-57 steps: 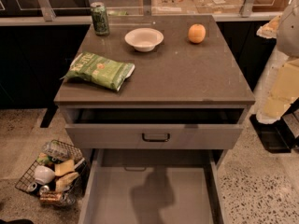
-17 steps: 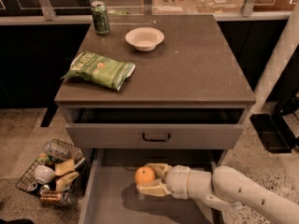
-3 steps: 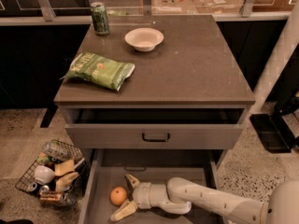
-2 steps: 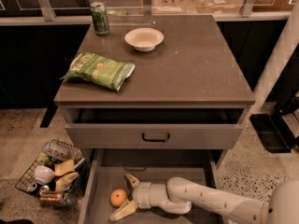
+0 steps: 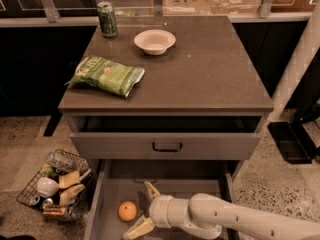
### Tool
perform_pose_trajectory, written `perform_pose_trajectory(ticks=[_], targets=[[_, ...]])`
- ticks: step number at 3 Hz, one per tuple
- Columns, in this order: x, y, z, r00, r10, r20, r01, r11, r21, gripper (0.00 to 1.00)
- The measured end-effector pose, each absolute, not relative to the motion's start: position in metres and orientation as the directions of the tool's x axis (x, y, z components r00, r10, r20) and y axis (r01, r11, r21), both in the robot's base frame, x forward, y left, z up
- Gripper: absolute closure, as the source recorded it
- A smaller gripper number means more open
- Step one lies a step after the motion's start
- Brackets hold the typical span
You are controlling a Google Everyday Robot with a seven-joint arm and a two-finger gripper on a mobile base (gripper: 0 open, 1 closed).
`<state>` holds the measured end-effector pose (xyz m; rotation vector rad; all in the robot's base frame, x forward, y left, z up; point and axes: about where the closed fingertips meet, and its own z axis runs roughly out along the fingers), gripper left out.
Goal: Place orange into middle drawer
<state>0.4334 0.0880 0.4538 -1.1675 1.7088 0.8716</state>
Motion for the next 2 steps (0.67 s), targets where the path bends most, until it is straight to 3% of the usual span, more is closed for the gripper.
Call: perform_pose_trajectory(ticks=[2], targets=[[0.401,0.031,0.547,-0.038,-0.386,-0.922,-0.871,0.464,-0.158,0.0]])
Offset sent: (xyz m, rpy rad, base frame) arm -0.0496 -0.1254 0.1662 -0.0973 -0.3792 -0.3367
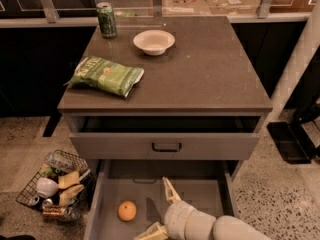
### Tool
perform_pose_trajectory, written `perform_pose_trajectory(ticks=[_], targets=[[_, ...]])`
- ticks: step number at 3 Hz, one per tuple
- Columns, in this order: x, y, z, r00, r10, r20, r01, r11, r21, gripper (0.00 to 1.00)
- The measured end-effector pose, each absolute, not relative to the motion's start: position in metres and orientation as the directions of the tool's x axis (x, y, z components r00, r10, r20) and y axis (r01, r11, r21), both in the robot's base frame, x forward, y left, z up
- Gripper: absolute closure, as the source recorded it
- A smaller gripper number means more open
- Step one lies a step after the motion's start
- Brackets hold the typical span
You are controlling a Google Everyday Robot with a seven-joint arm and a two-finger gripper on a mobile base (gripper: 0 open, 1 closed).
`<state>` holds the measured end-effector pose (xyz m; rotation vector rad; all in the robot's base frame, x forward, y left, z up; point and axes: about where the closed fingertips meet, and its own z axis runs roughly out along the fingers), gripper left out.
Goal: Place orange into middle drawer
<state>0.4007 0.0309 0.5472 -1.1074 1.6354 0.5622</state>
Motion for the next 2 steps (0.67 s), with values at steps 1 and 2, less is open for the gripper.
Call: perform_pose_trajectory(ticks=[1,2], targets=[[0.387,0.003,0.592,0.011,-0.403,-0.915,-0.814,0.528,-0.242,0.0],[0.372,-0.012,0.647,0.096,-0.422,-0.902,-0.763,0.55,-0.339,0.0]])
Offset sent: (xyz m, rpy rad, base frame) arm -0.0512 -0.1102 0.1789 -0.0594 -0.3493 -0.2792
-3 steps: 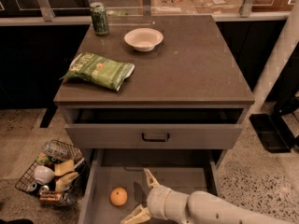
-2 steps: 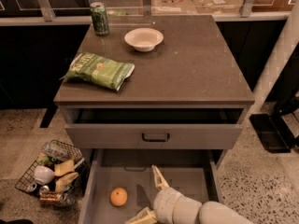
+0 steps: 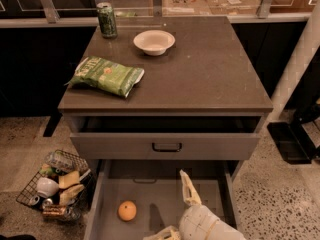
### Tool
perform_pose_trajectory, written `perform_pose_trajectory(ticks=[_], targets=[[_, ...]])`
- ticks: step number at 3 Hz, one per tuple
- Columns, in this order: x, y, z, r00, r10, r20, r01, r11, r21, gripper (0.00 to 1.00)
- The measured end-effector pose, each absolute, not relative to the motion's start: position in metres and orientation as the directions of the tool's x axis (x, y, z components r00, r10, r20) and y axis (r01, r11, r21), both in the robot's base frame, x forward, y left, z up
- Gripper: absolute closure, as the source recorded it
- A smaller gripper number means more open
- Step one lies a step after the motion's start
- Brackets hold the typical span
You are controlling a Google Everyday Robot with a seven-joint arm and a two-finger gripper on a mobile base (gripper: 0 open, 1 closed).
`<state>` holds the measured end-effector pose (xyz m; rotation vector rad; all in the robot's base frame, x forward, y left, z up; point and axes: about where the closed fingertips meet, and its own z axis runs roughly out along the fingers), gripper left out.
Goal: Place orange into middle drawer
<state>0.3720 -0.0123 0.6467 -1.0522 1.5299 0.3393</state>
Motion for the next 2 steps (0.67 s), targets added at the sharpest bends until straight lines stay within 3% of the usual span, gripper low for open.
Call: perform_pose_trajectory(ticks=[2], targets=[[0.374,-0.047,0.733,0.165,-0.469,-0.868,-0.643,0.616,-0.455,0.0]])
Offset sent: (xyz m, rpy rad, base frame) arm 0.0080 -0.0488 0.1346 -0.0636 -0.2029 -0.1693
